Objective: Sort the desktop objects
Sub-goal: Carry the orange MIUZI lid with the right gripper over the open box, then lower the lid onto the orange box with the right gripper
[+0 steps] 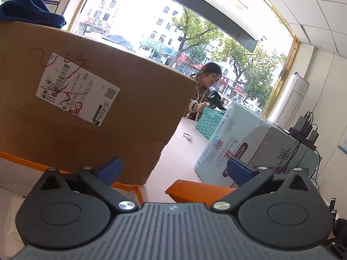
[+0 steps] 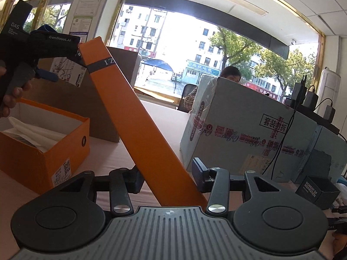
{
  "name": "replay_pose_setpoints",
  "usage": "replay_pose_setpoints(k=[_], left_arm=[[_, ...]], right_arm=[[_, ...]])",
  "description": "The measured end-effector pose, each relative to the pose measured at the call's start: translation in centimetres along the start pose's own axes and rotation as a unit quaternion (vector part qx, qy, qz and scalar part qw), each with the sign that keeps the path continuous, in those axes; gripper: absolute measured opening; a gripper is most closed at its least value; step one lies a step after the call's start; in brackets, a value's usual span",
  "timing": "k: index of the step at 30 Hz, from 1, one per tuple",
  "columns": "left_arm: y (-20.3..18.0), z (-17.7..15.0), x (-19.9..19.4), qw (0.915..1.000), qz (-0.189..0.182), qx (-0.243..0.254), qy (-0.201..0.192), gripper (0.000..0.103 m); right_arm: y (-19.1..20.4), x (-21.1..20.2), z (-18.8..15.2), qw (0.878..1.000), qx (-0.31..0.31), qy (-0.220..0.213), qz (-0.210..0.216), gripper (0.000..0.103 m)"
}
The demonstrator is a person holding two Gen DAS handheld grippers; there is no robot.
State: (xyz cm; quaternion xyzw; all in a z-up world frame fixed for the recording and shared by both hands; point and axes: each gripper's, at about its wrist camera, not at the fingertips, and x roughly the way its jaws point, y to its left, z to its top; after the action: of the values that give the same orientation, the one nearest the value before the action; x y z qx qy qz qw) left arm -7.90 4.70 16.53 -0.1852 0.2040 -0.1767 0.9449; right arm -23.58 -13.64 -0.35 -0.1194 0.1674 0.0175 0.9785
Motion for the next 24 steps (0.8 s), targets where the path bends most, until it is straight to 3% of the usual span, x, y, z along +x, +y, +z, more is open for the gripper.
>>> replay_pose_setpoints(k=[4,10,13,18,24], left_arm=[[-1.3,-1.7,2.1,0.9967,-0.045,-0.006,0.067,0.103],[-4.9,-4.6,3.5,0.9887,-0.063,0.066,0.119,0.103],[-6.7,-6.0,3.4,0.9836,-0.073,0.106,0.126,0.103],[-9.9,-9.0,3.3,0.9700,-0.062,0.203,0.119,0.103],[-11.5,-11.6,4.1,0.9543,-0.058,0.259,0.137,0.103]], right_arm=[[0.8,-0.3,-0.8,1.000,-0.025,0.013,0.010,0.047],[0.4,0.5,-2.2,0.998,-0.026,0.056,-0.007,0.054],[-0.7,1.1,-3.7,0.996,-0.020,0.082,-0.009,0.058],[-0.7,1.6,-6.0,0.991,-0.060,0.109,-0.039,0.060],[-0.5,1.9,-8.5,0.984,-0.093,0.137,-0.061,0.066]])
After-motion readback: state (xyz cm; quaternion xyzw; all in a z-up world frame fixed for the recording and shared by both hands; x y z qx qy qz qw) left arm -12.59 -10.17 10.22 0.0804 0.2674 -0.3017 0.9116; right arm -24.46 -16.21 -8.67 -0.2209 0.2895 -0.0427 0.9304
